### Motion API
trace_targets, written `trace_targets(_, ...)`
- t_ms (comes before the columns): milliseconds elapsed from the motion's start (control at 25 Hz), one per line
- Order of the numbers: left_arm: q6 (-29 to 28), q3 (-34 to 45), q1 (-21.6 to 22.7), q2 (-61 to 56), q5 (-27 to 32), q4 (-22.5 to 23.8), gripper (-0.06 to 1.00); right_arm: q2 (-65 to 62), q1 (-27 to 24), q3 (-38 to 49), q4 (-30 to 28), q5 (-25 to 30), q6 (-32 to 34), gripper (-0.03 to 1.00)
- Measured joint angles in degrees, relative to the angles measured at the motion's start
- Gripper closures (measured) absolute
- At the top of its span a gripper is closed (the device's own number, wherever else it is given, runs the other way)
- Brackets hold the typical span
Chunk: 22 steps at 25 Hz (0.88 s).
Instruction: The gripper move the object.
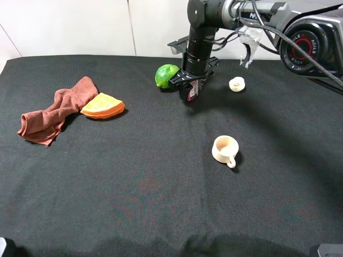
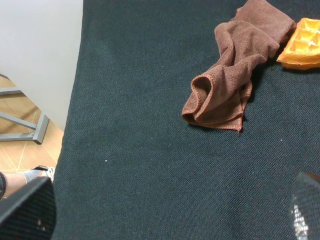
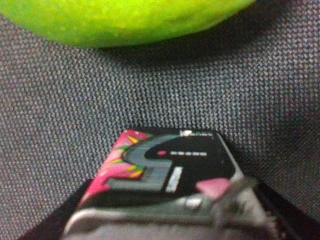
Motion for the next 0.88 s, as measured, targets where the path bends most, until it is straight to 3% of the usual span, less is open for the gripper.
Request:
trace_targets(360, 0.00, 0.00, 0.00, 0.00, 0.00, 0.00, -0.05, 0.00, 0.00, 0.00, -1.14, -0.44, 0.00, 0.30)
trace_targets(880, 0.00, 0.00, 0.00, 0.00, 0.00, 0.00, -0.05, 0.00, 0.00, 0.00, -1.29, -0.68, 0.00, 0.27)
